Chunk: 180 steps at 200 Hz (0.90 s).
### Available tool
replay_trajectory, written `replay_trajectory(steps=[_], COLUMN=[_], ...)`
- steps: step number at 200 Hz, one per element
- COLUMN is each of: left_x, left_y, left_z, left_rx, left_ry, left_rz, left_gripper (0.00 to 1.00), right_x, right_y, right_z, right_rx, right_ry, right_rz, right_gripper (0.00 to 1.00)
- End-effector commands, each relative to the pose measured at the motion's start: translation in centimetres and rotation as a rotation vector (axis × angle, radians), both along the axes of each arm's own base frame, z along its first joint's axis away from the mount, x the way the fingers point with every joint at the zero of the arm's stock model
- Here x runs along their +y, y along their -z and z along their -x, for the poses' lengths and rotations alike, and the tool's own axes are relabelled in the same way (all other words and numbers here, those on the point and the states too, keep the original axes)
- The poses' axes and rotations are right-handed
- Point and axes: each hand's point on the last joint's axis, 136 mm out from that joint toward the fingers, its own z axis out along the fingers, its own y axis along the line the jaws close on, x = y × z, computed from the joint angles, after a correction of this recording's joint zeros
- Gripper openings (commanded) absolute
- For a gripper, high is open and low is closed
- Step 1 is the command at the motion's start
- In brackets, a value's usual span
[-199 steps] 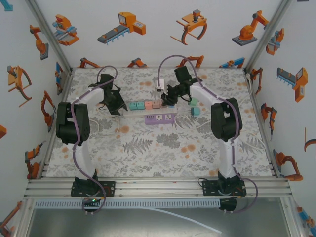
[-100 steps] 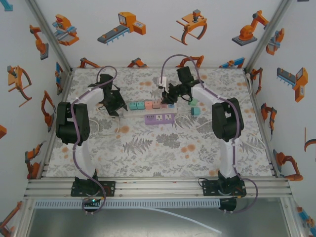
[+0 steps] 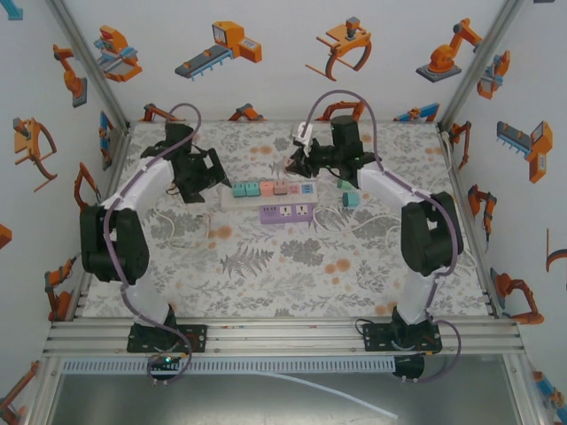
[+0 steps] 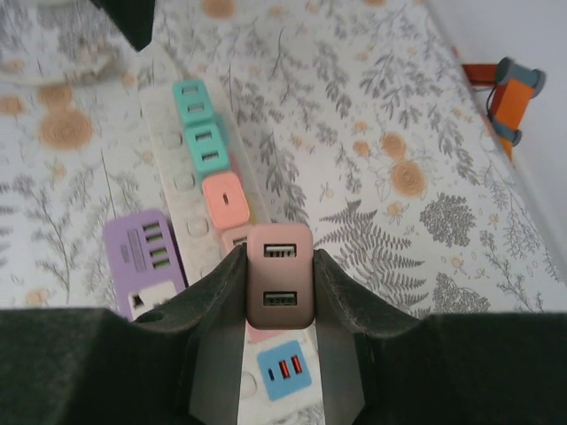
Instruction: Pull the plug off the socket
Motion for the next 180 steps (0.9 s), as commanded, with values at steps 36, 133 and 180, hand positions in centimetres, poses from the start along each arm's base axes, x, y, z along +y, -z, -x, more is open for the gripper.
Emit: replay_trajectory(steps=[36,133,180], left_x=[-6.0,-10.9,-10.6], left_y=[-10.8,-20.1,-20.1], left_z=[2.5,8.9,9.5], left_rx=[-0.309,-0.645,-0.654], left_ry=[0.316,0.637,0.637], left_rz=[0.284,0.442,0.428], left_gripper=[0.97,0.97,0.97], right_x=[-3.8,-21.0,-29.4], right_y=[-10.1,-7.2,0.1], right_z=[-2.0,-7.7,-7.7], right_rx=[0.102,0.626,0.788], right_ry=[0.238,0.871,1.212], right_rz=[-0.448,-0.974,-1.033], right_gripper=[0.00,0.00,0.00])
